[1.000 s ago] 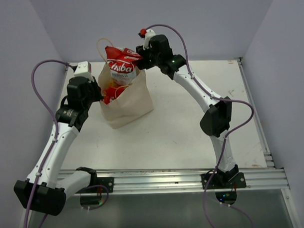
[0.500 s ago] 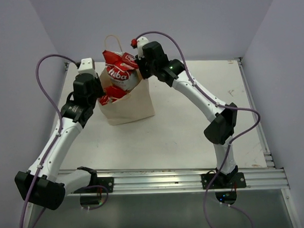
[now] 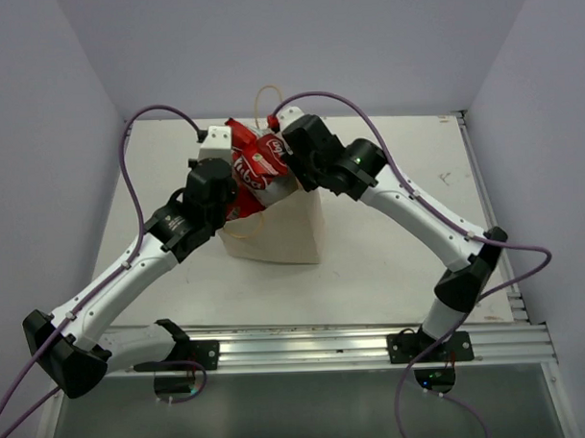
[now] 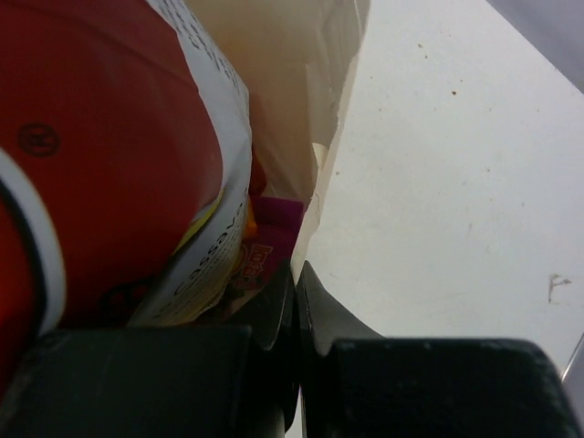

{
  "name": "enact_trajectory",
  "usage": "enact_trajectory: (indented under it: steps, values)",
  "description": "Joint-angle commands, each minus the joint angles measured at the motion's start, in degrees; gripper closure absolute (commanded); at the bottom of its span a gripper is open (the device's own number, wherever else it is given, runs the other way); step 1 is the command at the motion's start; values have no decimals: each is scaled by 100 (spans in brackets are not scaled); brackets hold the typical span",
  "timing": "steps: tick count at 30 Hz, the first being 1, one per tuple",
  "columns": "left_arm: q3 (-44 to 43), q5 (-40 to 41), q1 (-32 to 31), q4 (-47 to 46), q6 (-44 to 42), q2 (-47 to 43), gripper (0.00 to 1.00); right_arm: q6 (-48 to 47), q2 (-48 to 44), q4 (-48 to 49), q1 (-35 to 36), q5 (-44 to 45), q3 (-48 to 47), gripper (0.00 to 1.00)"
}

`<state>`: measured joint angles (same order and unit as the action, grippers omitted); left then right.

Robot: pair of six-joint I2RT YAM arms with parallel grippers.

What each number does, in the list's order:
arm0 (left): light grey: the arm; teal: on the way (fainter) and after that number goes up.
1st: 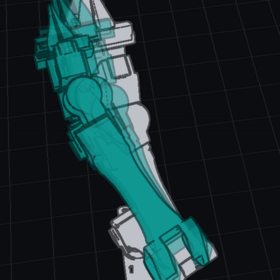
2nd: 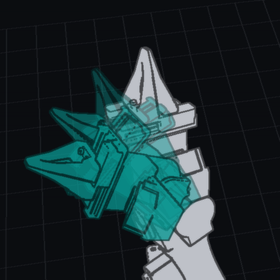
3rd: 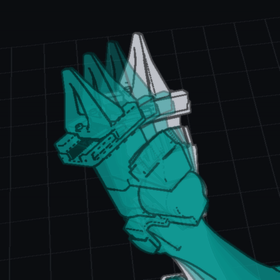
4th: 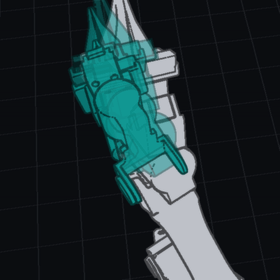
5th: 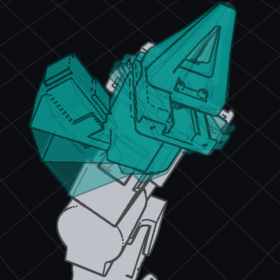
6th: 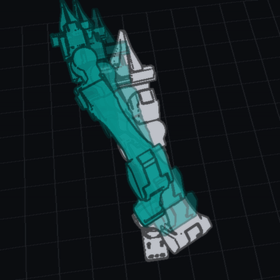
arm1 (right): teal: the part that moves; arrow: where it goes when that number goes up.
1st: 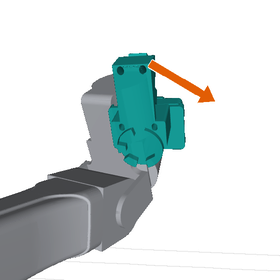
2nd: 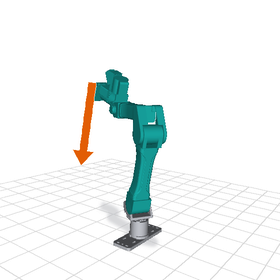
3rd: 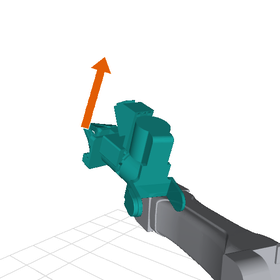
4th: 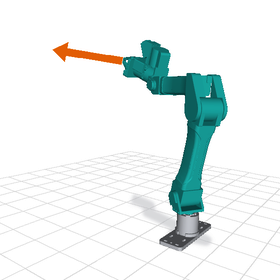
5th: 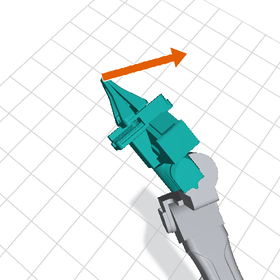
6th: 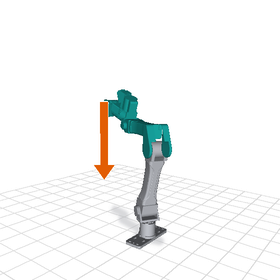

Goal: Place the snacks into the paper bag

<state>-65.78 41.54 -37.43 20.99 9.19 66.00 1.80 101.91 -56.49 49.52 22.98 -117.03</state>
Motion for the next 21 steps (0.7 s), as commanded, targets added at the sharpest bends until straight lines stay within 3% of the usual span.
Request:
enact_trajectory:
  steps: [1, 4, 6, 8, 16, 21]
  values:
    - [-182, 768, -133, -1195, 159, -412, 100, 302, -1102, 585, 76, 426, 1087, 100]
    - [205, 855, -211, -799, 705, -544, 100, 724, -1577, 744, 76, 400, 2128, 100]
    - [197, 1197, -396, -885, 629, -605, 100, 892, -1762, 753, 76, 479, 2194, 100]
    - [-39, 1690, -756, -1175, 32, -553, 100, 822, -1771, 718, 76, 681, 1940, 100]
    - [-1085, 2138, -1590, -3039, -1997, 62, 100, 637, -1367, 148, 76, 962, 60, 100]
    - [-771, 2481, -1829, -3225, -2203, 28, 100, 698, -1524, 85, 102, 1024, 503, 100]
